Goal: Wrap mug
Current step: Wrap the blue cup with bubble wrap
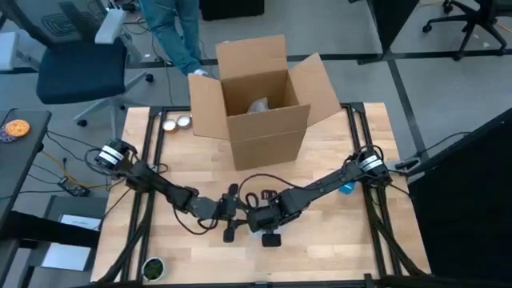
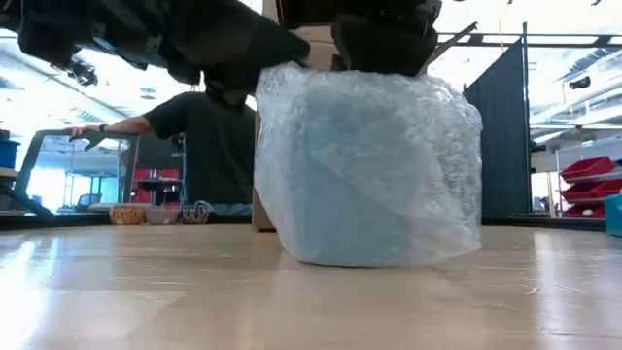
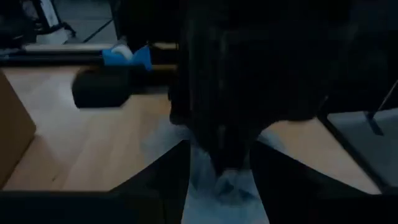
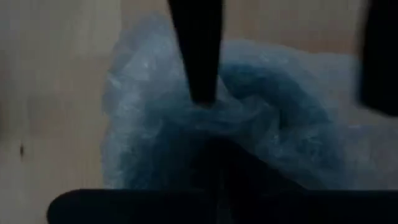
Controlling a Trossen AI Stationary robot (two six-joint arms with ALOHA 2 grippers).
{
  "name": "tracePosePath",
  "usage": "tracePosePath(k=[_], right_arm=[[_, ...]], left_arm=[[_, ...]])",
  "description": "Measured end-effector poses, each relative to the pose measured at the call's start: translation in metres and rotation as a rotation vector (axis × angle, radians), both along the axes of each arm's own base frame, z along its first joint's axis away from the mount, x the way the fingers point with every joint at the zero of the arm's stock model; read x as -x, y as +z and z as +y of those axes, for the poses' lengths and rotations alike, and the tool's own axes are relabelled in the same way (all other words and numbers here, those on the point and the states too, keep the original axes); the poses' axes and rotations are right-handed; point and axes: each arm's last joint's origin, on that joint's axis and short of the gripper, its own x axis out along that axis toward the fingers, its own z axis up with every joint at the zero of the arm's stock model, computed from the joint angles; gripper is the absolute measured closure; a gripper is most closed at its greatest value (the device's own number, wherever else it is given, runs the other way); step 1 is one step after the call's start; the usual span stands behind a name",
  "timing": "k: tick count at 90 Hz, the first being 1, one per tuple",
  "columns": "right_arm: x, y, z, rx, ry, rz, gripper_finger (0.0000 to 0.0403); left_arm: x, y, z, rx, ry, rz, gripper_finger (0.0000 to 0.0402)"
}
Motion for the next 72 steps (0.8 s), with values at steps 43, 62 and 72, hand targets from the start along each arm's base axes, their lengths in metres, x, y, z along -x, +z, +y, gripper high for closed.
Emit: tracePosePath(k=[43, 62, 72], right_arm=[[0.002, 0.031, 0.010, 0.000, 0.012, 0.013, 0.0403], [0.007, 0.064, 0.007, 0.086, -0.009, 0.027, 0.0403], [0.008, 0.066, 0.003, 0.129, -0.036, 0.039, 0.0403]], left_arm=[[-0.020, -0.015, -0.008, -0.020, -0.068, 0.030, 0.0250], [-0.020, -0.015, -0.007, -0.022, -0.068, 0.034, 0.0250], [-0.020, -0.016, -0.008, -0.018, -0.085, 0.037, 0.0250]])
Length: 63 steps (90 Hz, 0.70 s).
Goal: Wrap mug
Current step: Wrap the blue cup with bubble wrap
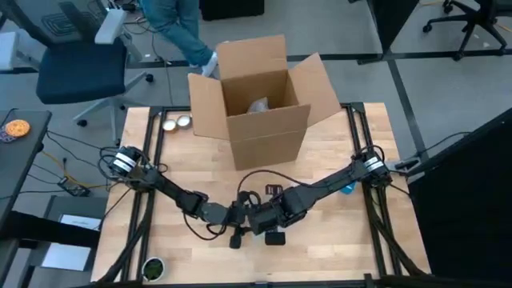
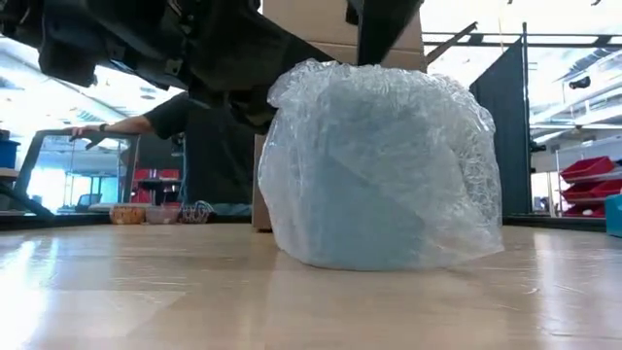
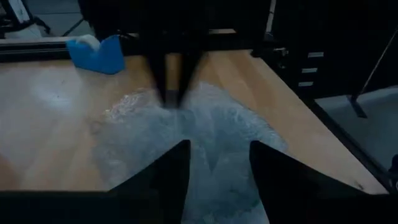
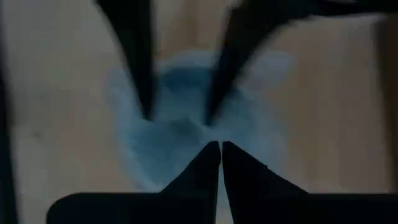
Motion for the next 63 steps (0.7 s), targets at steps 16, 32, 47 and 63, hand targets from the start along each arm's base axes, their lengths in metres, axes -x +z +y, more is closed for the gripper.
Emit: tracePosePath(k=[16, 32, 47, 63], right_arm=[[-0.002, -0.020, -0.002, -0.003, -0.005, 0.002, 0.0403], [-0.004, -0.052, 0.000, -0.060, 0.009, -0.009, 0.0403], [-0.001, -0.074, -0.001, -0.089, -0.005, -0.017, 0.0403], [0.000, -0.080, 0.001, -0.123, 0.020, -0.015, 0.0403]], left_arm=[[0.002, 0.005, 0.001, 0.001, -0.008, 0.000, 0.0250], [0.008, 0.019, 0.003, -0.011, -0.025, 0.026, 0.0250], [0.023, 0.041, 0.008, -0.032, -0.047, 0.086, 0.0250], [0.049, 0.061, 0.018, -0.092, -0.026, 0.218, 0.0250]])
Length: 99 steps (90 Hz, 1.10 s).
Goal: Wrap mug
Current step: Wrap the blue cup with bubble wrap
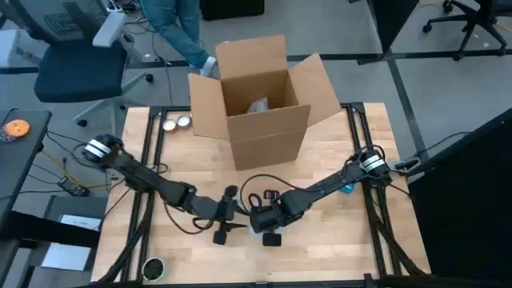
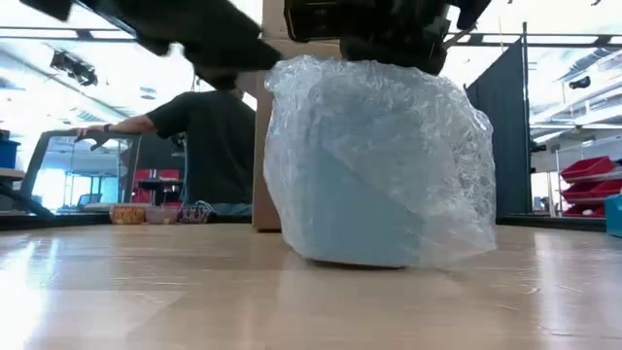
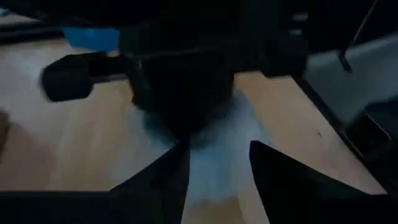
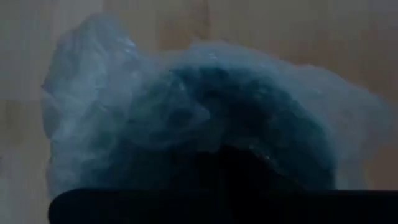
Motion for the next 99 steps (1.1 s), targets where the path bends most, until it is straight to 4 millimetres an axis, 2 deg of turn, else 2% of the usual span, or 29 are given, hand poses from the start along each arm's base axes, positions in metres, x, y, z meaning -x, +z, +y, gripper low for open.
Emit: tracePosePath(k=[14, 27, 45, 70, 78, 86, 99], right_arm=[[-0.004, 0.009, 0.006, -0.013, 0.065, -0.023, 0.0403], [-0.009, 0.019, 0.008, -0.024, 0.086, -0.049, 0.0403], [-0.008, 0.030, 0.007, -0.016, 0.078, -0.033, 0.0403], [-0.011, 0.055, 0.008, 0.015, 0.058, -0.068, 0.0403], [-0.010, 0.055, 0.007, 0.027, 0.055, -0.064, 0.0403], [-0.009, 0.055, 0.007, 0.038, 0.048, -0.056, 0.0403], [-0.007, 0.047, 0.008, 0.034, 0.039, -0.045, 0.0403]], left_arm=[[0.002, -0.016, 0.008, 0.013, 0.105, 0.023, 0.0250], [-0.004, -0.036, 0.005, 0.066, 0.111, -0.010, 0.0250], [-0.011, -0.051, 0.001, 0.082, 0.097, -0.012, 0.0250], [-0.014, -0.048, -0.001, 0.133, 0.080, -0.050, 0.0250], [-0.013, -0.051, -0.001, 0.123, 0.055, -0.018, 0.0250], [-0.008, -0.054, 0.002, 0.043, 0.006, 0.055, 0.0250], [-0.004, -0.045, 0.013, 0.003, -0.033, 0.091, 0.0250]])
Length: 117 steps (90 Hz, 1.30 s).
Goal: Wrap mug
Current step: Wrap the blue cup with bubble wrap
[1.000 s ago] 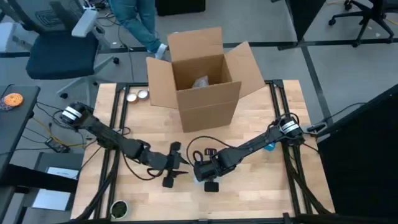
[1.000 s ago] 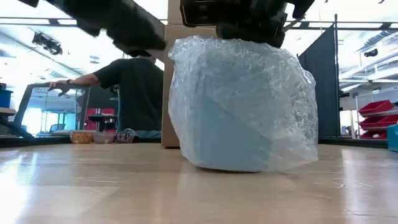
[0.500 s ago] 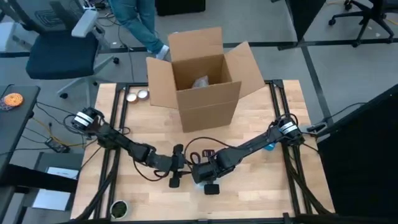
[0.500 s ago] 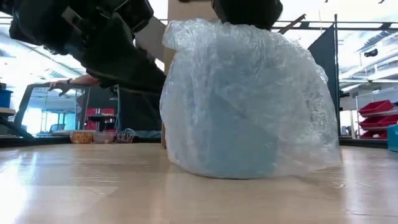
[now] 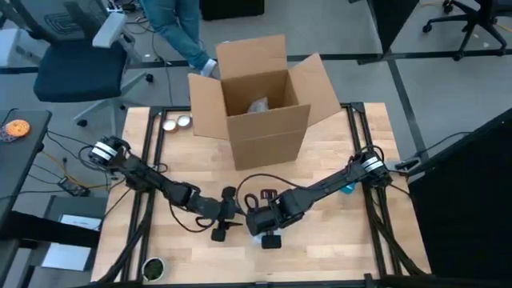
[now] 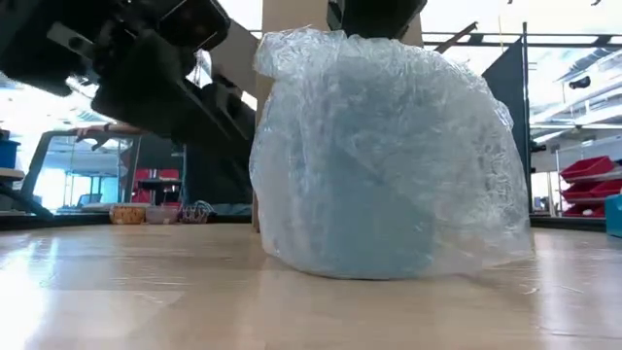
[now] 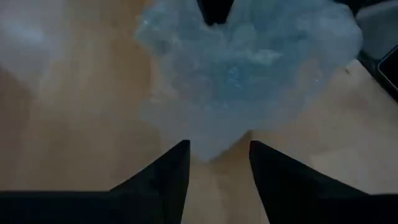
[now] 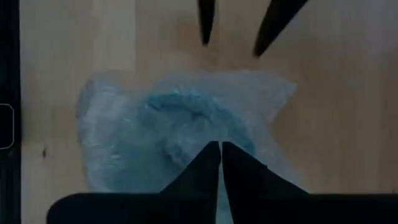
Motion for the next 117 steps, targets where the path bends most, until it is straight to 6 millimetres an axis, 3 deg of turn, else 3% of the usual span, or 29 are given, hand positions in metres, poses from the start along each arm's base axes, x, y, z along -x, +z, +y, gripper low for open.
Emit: tracePosePath(k=[17, 29, 45, 65, 87, 117], right_arm=[[0.002, -0.024, 0.000, -0.038, -0.013, 0.013, 0.0403], [0.003, -0.027, 0.000, -0.033, -0.007, 0.017, 0.0403], [0.005, -0.026, -0.002, 0.067, 0.129, 0.038, 0.0403], [0.001, -0.026, -0.016, 0.169, 0.285, 0.041, 0.0403], [-0.005, -0.024, -0.013, 0.332, 0.694, -0.018, 0.0403], [-0.007, -0.021, -0.013, 0.229, 0.729, -0.040, 0.0403]], left_arm=[[-0.009, -0.014, 0.014, -0.059, 0.020, 0.034, 0.0250], [-0.018, -0.029, 0.015, -0.031, 0.004, 0.023, 0.0250], [-0.025, -0.020, 0.000, 0.114, -0.167, -0.120, 0.0250], [-0.022, -0.017, -0.011, 0.124, -0.195, -0.149, 0.0250], [-0.021, -0.016, -0.015, 0.153, -0.197, -0.149, 0.0250], [-0.020, -0.011, -0.020, 0.169, -0.205, -0.200, 0.0250]])
